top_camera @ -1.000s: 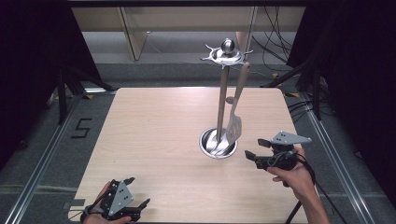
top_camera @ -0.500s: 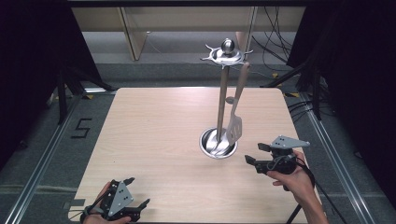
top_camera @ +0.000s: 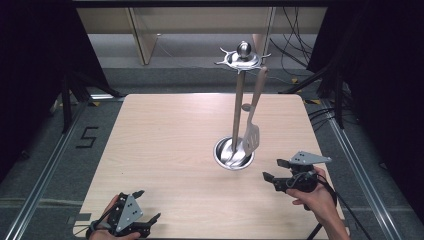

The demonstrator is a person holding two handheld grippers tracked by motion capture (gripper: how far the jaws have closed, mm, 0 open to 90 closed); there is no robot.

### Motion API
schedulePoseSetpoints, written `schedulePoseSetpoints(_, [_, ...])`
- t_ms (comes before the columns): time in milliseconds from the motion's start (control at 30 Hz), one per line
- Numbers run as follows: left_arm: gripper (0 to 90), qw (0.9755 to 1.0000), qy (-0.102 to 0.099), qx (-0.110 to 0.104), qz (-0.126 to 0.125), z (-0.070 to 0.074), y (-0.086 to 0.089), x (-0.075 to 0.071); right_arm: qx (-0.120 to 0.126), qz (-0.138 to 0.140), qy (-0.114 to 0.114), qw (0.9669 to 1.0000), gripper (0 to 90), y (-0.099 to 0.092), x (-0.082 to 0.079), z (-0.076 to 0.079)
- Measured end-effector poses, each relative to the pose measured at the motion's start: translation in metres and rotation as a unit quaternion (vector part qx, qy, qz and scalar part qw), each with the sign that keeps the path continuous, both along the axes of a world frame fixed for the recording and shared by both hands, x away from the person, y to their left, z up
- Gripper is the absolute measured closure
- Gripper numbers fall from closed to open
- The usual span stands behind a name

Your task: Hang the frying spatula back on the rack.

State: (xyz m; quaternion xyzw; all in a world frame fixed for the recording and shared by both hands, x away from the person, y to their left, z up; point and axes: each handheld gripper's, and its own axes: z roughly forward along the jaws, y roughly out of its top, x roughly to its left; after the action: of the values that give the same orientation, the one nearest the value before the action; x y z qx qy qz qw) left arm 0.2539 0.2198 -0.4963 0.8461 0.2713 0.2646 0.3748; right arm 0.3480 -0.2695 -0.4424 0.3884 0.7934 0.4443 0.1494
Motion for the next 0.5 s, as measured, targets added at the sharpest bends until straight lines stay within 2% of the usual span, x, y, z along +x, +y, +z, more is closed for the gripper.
schedulePoseSetpoints(33, [15.0,1.0000,-0.002,0.005,0.000,0.0004,0.0005,0.0004,0.000,0.006,-0.007,1.0000,25.6,-0.0008,0.0014,-0.0011])
schedulePoseSetpoints(67, [15.0,1.0000,-0.003,0.005,0.000,0.0005,0.0005,0.0002,-0.002,0.003,0.005,1.0000,25.5,-0.0005,-0.0010,-0.0009])
schedulePoseSetpoints(100, [15.0,1.0000,-0.002,0.005,0.000,0.0004,0.0004,0.0002,-0.002,0.003,0.005,1.0000,25.4,-0.0005,-0.0014,-0.0014])
schedulePoseSetpoints(133, [15.0,1.0000,-0.003,0.005,0.000,0.0003,0.0002,0.0001,0.008,0.004,0.011,0.9999,25.3,0.0005,-0.0021,-0.0025])
schedulePoseSetpoints(167, [15.0,1.0000,-0.003,0.005,0.000,0.0003,0.0002,0.0001,-0.004,0.007,0.001,1.0000,25.3,-0.0013,-0.0016,-0.0027])
schedulePoseSetpoints(200, [15.0,1.0000,-0.003,0.005,0.000,0.0003,0.0002,0.0001,0.001,0.011,0.005,0.9999,25.2,-0.0016,-0.0018,-0.0033])
schedulePoseSetpoints(233, [15.0,1.0000,-0.002,0.005,0.000,0.0002,0.0001,0.0001,0.001,0.008,-0.003,1.0000,25.1,-0.0020,-0.0018,-0.0041])
schedulePoseSetpoints(400, [15.0,1.0000,-0.001,0.005,0.000,0.0002,-0.0001,0.0000,0.013,0.001,0.014,0.9998,25.0,-0.0004,-0.0066,-0.0068])
schedulePoseSetpoints(433, [15.0,0.9999,-0.002,0.014,-0.002,0.0009,0.0007,0.0002,-0.004,0.002,-0.004,1.0000,25.0,-0.0028,-0.0056,-0.0077])
schedulePoseSetpoints(467, [15.0,0.9999,0.000,0.013,-0.002,0.0008,0.0007,0.0002,0.005,0.000,0.008,1.0000,25.0,-0.0016,-0.0074,-0.0086])
schedulePoseSetpoints(500, [15.0,1.0000,-0.002,0.006,0.000,0.0003,0.0000,0.0000,0.002,0.003,0.007,1.0000,25.0,-0.0025,-0.0076,-0.0095])
